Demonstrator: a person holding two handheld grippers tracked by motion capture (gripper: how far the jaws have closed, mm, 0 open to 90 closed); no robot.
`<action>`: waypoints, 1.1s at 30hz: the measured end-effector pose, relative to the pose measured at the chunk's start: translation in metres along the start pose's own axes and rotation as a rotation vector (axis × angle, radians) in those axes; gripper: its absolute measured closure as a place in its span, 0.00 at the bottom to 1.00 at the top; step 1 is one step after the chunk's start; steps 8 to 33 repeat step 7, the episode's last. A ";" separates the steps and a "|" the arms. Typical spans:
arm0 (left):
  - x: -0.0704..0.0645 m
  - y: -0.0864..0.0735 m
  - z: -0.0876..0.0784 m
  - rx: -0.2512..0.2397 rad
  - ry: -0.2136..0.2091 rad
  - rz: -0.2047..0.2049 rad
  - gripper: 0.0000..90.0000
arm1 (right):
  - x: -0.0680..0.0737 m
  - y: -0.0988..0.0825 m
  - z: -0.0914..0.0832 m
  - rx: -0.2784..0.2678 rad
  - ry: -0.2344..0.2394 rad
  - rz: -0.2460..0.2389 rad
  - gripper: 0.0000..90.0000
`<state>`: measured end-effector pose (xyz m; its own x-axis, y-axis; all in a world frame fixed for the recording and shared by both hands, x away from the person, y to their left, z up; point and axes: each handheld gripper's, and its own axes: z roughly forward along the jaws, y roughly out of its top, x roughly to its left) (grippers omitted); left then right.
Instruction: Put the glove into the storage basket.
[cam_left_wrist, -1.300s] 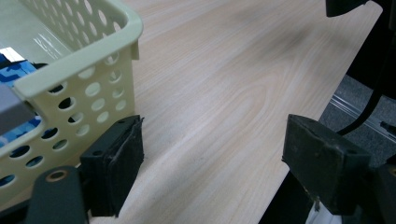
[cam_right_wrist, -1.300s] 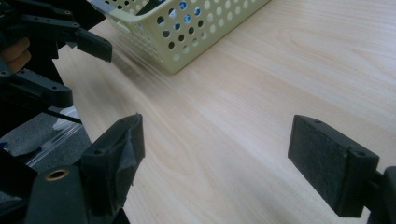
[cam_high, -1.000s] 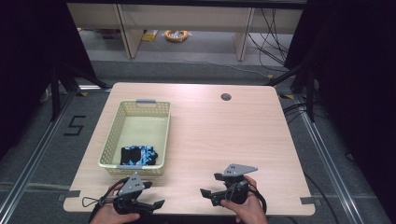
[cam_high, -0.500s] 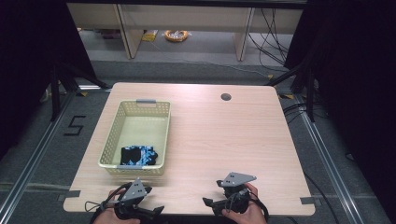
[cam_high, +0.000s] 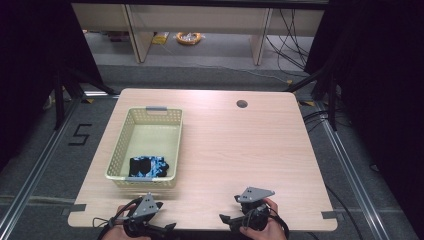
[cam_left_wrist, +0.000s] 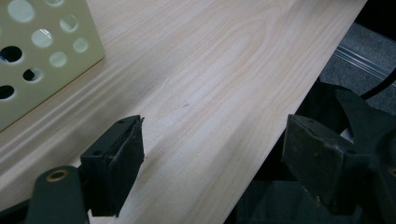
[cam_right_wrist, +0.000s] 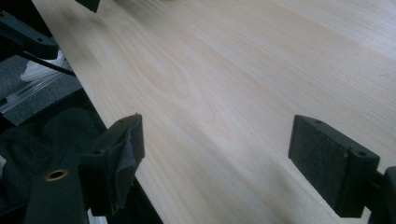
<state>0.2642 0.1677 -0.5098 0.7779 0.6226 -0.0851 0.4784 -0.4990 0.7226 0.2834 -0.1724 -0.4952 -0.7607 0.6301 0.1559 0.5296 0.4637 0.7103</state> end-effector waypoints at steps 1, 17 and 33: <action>0.001 0.000 -0.001 -0.009 -0.015 0.009 0.22 | 0.000 0.000 0.000 0.002 -0.001 -0.002 0.21; 0.003 0.000 0.000 -0.005 -0.001 -0.021 0.22 | -0.002 0.000 0.001 0.001 -0.009 -0.014 0.21; 0.003 0.000 0.000 -0.005 -0.001 -0.021 0.22 | -0.002 0.000 0.001 0.001 -0.009 -0.014 0.21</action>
